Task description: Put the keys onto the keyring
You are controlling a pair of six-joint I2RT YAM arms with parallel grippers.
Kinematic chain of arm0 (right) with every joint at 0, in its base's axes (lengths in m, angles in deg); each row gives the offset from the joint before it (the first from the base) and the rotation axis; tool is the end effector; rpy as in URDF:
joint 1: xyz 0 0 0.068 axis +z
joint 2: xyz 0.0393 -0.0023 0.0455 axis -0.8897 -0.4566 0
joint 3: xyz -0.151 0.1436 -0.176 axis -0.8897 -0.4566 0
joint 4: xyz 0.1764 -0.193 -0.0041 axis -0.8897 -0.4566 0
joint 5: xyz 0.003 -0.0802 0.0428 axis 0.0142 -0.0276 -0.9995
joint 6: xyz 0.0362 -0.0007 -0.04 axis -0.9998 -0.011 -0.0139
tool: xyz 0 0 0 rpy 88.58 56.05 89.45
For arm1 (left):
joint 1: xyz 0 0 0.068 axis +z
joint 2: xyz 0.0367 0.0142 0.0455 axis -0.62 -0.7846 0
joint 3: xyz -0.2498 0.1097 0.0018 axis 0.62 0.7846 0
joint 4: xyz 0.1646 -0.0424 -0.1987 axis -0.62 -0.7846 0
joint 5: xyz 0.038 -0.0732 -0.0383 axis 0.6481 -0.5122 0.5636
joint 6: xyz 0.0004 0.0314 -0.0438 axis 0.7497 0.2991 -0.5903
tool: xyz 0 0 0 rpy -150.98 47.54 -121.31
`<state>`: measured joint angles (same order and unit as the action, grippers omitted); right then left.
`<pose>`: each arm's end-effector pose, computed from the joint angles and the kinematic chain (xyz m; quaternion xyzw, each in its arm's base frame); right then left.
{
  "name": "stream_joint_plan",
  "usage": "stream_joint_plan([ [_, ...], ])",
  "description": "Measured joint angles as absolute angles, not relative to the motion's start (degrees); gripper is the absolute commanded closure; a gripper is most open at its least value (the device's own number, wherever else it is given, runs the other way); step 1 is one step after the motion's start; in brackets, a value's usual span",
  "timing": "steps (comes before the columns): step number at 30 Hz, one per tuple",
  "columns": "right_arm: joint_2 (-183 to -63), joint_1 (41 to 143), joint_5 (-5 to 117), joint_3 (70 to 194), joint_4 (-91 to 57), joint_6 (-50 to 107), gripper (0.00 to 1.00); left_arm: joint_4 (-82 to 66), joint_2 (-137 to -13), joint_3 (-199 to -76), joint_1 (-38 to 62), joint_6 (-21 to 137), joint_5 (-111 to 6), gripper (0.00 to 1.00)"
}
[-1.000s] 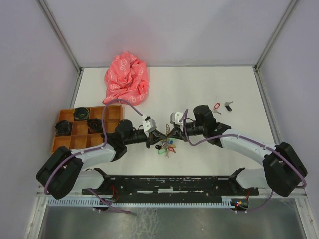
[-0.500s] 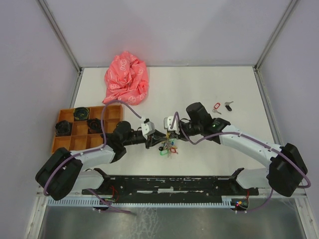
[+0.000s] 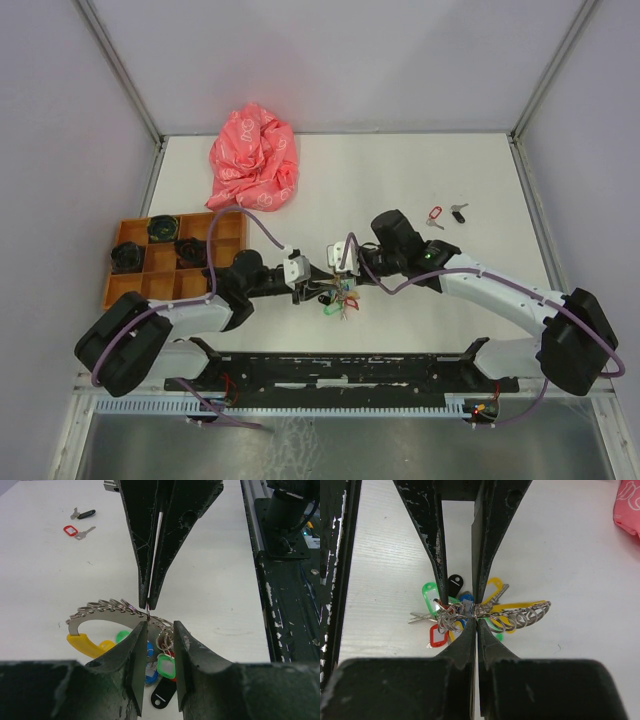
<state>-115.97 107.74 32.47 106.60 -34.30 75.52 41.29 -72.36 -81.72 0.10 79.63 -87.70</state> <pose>0.1811 0.2064 0.2525 -0.6742 0.5759 0.2605 0.3820 0.1632 -0.1595 0.1861 0.5074 0.5240 -0.4170 0.5423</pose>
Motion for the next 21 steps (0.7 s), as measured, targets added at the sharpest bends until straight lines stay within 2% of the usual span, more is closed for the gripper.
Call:
stream_joint_plan([
  [12, -115.9, 107.7, 31.7, 106.0, -33.6, 75.9, 0.99, 42.4, -74.0, -81.7, -1.8, 82.8, -83.9, 0.72],
  [21, -115.9, 107.7, 30.9, 105.8, -33.6, 76.2, 0.99, 42.5, -74.3, -81.7, -2.1, 83.0, -82.7, 0.8],
])
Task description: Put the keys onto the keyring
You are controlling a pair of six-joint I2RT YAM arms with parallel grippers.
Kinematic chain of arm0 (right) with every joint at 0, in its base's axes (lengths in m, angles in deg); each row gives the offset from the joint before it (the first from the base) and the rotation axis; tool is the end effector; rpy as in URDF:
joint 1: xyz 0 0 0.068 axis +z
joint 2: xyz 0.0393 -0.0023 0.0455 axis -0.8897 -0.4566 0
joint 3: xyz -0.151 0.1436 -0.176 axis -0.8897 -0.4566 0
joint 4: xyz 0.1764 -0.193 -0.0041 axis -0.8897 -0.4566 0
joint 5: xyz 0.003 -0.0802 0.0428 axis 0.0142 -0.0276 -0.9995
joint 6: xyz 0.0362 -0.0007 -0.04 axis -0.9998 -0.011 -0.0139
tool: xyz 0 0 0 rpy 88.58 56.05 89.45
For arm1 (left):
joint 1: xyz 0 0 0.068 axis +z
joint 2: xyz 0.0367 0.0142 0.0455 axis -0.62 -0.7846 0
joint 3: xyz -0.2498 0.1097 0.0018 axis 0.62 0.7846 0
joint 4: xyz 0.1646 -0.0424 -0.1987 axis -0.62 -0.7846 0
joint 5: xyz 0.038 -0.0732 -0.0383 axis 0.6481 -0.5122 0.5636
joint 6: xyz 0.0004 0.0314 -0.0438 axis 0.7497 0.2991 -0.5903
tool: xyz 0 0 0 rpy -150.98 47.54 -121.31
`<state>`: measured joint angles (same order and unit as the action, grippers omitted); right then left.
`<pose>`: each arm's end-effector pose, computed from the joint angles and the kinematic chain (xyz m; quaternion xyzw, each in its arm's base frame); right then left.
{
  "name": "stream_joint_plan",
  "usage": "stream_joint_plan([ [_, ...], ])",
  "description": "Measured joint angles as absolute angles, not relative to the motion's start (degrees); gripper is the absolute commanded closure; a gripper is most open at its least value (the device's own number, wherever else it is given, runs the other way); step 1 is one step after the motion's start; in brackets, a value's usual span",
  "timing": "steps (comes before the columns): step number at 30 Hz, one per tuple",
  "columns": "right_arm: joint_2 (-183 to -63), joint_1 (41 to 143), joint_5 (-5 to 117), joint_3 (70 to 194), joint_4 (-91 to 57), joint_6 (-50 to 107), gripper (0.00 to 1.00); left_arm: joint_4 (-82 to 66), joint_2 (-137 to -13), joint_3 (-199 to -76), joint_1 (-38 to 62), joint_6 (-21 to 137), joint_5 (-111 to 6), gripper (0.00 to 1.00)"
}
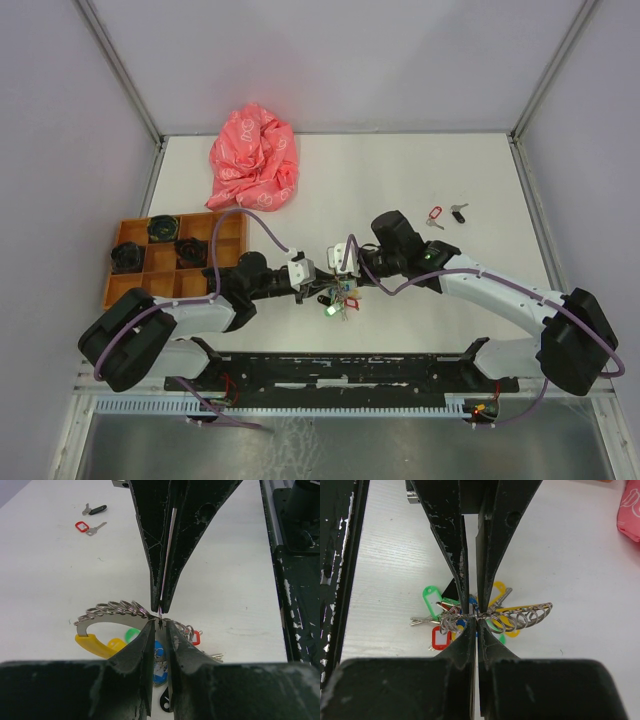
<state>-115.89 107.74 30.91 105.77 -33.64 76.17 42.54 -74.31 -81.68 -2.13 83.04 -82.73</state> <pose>0.1794 0.2060 0.2494 -0.6792 0.5663 0.2703 0.3808 0.1618 -0.1669 0.1808 0.5136 0.5251 -0.3850 0.5587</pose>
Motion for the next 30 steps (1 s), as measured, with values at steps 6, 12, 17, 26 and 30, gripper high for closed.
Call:
stream_joint_plan([
  [6, -115.9, 107.8, 30.8, 105.8, -33.6, 76.3, 0.99, 42.7, -74.4, -81.7, -2.3, 83.1, -82.4, 0.8],
  [12, -115.9, 107.8, 30.3, 105.8, -33.6, 76.3, 0.99, 42.7, -75.1, -81.7, -2.7, 83.1, -82.4, 0.81],
  [17, -115.9, 107.9, 30.0, 105.8, -33.6, 76.3, 0.99, 42.8, -75.1, -81.7, -2.7, 83.1, -82.3, 0.82],
  [26, -116.0, 108.5, 30.5, 105.8, -33.8, 76.5, 0.98, 42.7, -75.1, -81.7, -2.9, 83.0, -82.2, 0.94],
  [30, -116.0, 108.7, 30.8, 105.8, -34.1, 76.6, 0.86, 42.4, -75.0, -81.7, -3.0, 83.2, -82.1, 0.97],
])
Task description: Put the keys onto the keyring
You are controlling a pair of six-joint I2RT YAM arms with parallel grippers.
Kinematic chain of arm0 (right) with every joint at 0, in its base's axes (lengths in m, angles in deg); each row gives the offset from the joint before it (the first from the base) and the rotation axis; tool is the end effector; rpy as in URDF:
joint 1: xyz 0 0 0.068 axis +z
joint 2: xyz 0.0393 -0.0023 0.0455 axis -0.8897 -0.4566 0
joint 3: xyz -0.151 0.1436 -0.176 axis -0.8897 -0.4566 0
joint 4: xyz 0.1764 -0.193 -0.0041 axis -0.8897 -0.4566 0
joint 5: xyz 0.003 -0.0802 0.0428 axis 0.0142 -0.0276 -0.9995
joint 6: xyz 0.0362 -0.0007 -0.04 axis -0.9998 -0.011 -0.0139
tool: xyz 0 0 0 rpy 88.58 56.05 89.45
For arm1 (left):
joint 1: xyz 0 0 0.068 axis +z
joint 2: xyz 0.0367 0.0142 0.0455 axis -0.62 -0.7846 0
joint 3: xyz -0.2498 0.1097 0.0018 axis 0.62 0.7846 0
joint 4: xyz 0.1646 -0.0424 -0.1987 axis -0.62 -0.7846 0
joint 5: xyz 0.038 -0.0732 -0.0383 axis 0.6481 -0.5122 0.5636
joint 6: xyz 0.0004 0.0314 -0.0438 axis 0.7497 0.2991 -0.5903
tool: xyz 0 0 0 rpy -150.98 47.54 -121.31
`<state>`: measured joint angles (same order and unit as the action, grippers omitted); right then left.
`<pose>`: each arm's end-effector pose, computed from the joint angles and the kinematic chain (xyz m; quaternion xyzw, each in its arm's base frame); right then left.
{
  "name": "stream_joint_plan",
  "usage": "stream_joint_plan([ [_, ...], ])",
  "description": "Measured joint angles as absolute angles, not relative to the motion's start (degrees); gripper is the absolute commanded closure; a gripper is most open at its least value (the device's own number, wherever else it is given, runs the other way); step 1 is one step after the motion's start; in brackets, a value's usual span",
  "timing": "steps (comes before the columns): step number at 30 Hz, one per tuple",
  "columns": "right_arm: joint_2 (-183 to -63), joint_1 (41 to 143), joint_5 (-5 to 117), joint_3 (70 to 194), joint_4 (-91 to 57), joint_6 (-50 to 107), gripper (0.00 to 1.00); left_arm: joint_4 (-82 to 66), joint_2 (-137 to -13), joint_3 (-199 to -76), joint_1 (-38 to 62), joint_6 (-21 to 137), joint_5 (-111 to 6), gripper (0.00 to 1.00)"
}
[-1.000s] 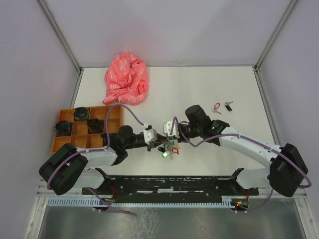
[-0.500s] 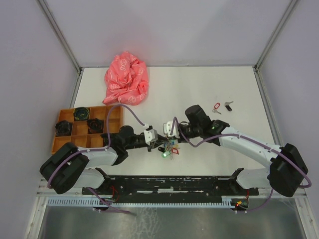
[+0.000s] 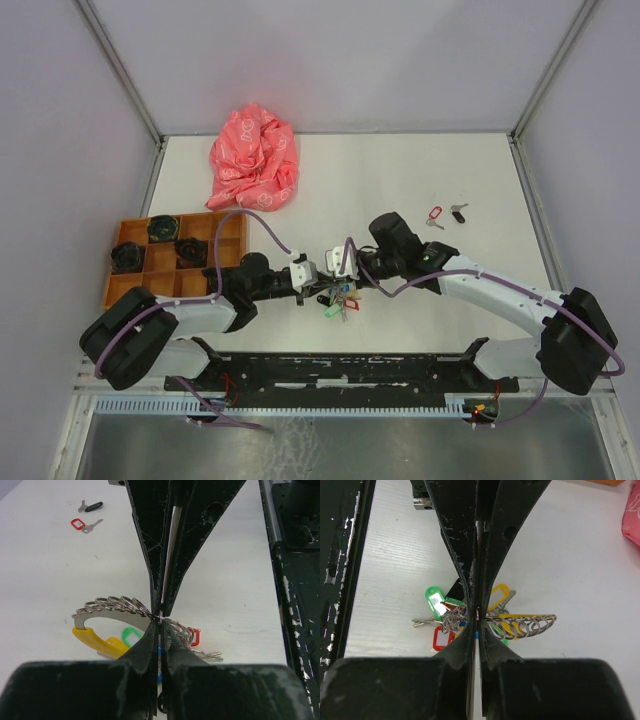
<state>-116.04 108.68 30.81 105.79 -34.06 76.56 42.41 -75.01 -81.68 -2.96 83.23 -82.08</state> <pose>0.1759 0.2088 0.2483 -0.6862 0.5602 0.2732 0.3751 0.1603 -0.1696 0.1779 0.5163 0.5283 -0.3849 0.5534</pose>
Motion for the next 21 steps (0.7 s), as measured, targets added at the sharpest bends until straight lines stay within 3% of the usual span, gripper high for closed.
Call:
stream_joint_plan([
  [8, -114.2, 108.9, 33.7, 105.8, -34.1, 72.1, 0.55, 42.1, -73.1, -80.8, -3.0, 85.8, -80.0, 0.97],
  [15, -108.1, 108.6, 41.9, 105.8, -31.7, 58.6, 0.31, 42.1, -73.0, -79.5, -3.7, 87.5, -76.9, 0.97],
  [21, -106.3, 106.2, 55.6, 105.9, -31.0, 45.6, 0.21, 42.6, -73.0, -79.2, -4.2, 88.2, -74.5, 0.97],
])
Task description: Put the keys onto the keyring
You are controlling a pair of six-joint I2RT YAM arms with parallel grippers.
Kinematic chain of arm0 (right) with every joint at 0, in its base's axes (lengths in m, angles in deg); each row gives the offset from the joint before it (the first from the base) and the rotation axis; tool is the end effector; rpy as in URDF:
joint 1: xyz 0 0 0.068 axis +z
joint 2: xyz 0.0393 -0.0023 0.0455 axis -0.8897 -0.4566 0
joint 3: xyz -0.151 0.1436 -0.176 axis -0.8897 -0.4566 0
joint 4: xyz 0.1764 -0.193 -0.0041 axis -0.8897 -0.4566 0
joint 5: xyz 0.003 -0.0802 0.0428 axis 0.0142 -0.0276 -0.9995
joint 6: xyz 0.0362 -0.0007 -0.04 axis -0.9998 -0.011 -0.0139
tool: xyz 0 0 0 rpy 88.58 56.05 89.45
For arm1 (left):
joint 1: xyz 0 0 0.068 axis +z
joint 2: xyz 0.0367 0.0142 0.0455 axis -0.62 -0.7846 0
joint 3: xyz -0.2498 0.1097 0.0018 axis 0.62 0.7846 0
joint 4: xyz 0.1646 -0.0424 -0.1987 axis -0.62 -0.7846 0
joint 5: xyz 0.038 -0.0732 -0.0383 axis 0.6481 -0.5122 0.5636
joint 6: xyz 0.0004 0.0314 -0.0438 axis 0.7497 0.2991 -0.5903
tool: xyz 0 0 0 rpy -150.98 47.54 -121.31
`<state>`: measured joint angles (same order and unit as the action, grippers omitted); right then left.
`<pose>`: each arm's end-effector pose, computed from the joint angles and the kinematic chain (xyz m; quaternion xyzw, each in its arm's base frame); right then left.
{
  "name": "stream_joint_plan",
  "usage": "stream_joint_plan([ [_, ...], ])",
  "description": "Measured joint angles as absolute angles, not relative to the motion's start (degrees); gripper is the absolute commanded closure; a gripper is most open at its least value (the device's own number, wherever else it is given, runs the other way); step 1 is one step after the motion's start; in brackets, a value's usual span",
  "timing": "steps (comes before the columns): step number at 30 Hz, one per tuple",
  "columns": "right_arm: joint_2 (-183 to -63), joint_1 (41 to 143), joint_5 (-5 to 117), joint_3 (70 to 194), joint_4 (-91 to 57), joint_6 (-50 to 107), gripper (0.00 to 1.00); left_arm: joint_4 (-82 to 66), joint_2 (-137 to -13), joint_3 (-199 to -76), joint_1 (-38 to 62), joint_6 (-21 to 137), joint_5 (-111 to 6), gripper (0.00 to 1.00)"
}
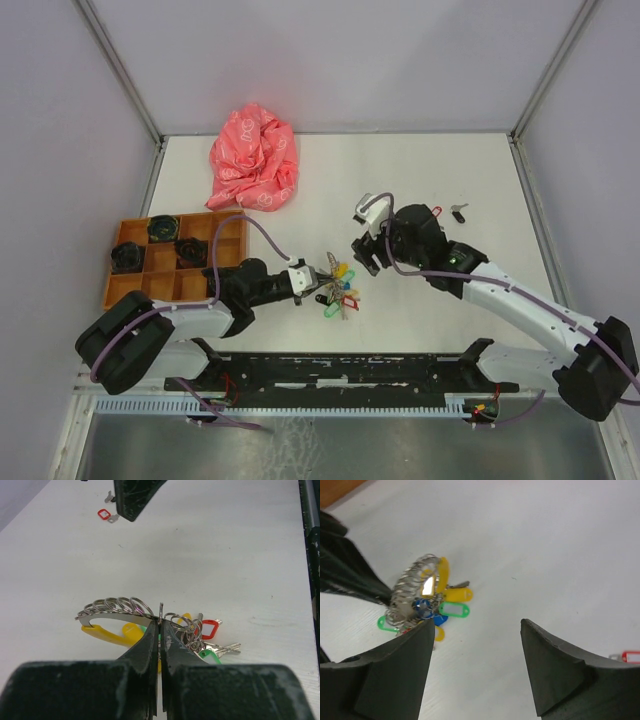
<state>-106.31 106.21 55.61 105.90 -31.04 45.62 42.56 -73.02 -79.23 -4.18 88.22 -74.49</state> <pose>0.1809 0.1777 0.2917 -0.4187 0.7549 0.2002 0.4634 0.1536 -0.1649 0.1732 0.5156 0.5351 -0.3229 0.5861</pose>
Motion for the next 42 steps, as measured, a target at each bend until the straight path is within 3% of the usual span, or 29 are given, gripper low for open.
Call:
stream_joint_plan([
  [6, -109.2, 98.9, 63.8, 106.1, -32.0, 35.0, 0.08, 42.7, -73.0, -79.2, -4.3, 88.2, -72.4, 0.97],
  [14, -117.7, 86.0, 68.9, 108.8, -32.2, 24.3, 0.1, 41.4, -73.0, -79.3, -4.3, 88.2, -68.4, 0.97],
  [20, -126.6, 77.6, 70.1, 112.8, -32.2, 19.6, 0.2, 39.2, -73.0, -80.1, -4.3, 88.1, -66.9, 0.97],
  [25, -135.6, 72.7, 70.5, 119.2, -33.0, 16.4, 0.35, 38.1, -73.0, -80.7, -4.3, 88.0, -66.9, 0.97],
  [30, -141.8, 71.0, 72.0, 121.9, -33.4, 13.2, 0.47, 37.9, -73.0, -80.8, -4.3, 88.0, -66.9, 0.97],
  [42, -148.7, 70.8, 75.1, 124.0, -34.1, 9.4, 0.63, 37.0, -73.0, -80.8, -4.3, 88.0, -67.0, 0.97],
])
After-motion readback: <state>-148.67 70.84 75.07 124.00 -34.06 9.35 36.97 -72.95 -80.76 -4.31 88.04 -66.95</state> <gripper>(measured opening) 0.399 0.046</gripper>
